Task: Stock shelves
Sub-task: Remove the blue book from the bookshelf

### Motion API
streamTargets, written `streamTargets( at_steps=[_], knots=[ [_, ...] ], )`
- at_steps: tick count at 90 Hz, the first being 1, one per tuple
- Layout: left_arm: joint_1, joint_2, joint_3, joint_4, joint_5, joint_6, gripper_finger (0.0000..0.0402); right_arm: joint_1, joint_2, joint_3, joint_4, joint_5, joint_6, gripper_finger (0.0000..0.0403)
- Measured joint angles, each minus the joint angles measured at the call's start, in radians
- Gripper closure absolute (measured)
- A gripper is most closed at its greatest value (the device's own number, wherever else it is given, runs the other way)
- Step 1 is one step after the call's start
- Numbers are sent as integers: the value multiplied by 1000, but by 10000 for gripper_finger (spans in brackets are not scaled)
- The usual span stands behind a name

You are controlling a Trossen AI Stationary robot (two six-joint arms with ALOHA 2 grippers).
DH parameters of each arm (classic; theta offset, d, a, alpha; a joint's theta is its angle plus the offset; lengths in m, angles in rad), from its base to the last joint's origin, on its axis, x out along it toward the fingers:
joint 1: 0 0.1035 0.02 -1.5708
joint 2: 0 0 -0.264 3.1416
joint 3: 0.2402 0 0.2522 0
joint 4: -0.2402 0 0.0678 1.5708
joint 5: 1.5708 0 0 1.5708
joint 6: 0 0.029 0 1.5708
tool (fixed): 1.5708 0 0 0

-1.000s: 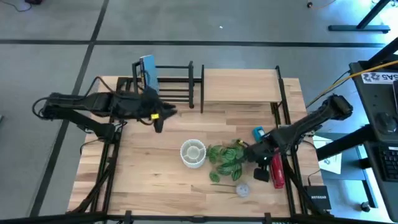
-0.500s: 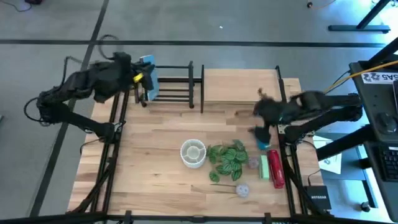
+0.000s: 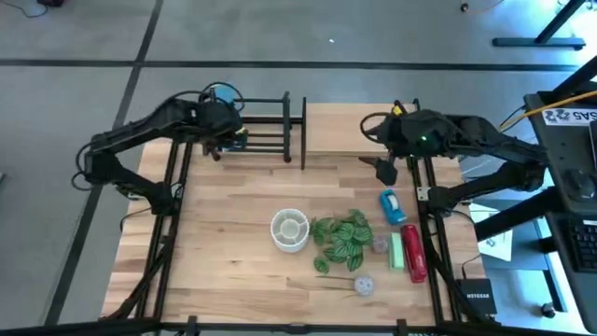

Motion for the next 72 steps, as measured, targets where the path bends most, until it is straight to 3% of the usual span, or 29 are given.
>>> streamTargets(
  at_steps=[21,35,51,72],
  knots=[
    [56,1,-74,1,21,-29,216,-7,12,0,-6,-39,-49,72],
    [99,2,-143,9,14,-82,190,-7,12,0,21,-39,-92,72],
    [126,1,-226,148,6,-26,195,-7,12,-1,19,-39,-107,72],
    [153,5,-305,227,-32,-36,239,-7,12,-1,19,-39,-108,72]
  ],
)
